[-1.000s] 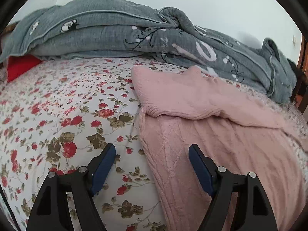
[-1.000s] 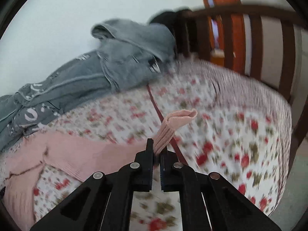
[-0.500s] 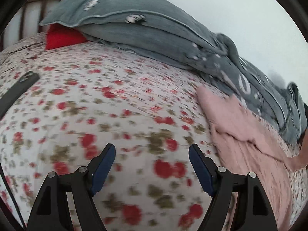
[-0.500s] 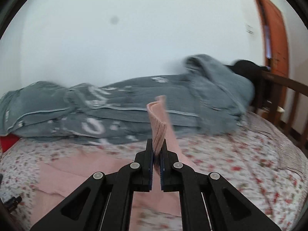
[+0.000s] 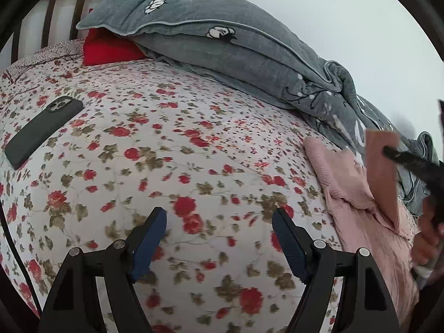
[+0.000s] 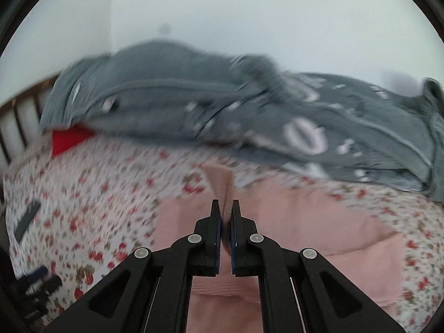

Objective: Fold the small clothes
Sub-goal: 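Carry the sleeve across the sweater body with the right tool and release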

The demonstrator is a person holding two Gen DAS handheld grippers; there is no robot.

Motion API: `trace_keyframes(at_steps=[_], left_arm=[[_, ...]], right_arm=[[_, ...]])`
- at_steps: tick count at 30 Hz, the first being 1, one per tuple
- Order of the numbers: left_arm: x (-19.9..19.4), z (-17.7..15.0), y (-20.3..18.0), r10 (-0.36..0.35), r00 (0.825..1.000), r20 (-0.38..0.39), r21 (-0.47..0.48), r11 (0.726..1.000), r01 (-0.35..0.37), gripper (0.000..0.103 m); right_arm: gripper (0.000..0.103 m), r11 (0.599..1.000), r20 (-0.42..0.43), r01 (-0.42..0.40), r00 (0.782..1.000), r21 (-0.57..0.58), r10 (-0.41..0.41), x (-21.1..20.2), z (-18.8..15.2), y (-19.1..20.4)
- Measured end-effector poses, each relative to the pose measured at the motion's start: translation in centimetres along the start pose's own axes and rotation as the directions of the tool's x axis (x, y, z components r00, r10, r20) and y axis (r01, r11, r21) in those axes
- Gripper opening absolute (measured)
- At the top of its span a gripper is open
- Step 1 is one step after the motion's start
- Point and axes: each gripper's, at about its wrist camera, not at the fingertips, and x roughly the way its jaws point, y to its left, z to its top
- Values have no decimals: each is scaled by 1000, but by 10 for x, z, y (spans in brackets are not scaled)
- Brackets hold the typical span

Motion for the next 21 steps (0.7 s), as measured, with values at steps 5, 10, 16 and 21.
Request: trace_keyframes(at_steps=[5, 10, 16, 21], left_arm=[[0, 1, 4, -17, 1000, -3, -17, 1000, 17, 77], [1, -1, -11, -20, 1000, 0, 22, 1000, 20, 77], [8, -4, -40, -65, 997, -28, 85, 994, 67, 77], [17, -3, -71, -172, 983, -60, 117, 977, 178, 76]], right_arm=[[6, 1000, -99, -24, 995, -11, 23, 35, -22, 17], [17, 990, -234, -139, 962, 11, 138, 56, -35, 22], [37, 980, -170, -200, 965, 9, 199, -1, -44, -11], [43, 993, -60, -100, 993, 66, 104, -55, -60, -90]])
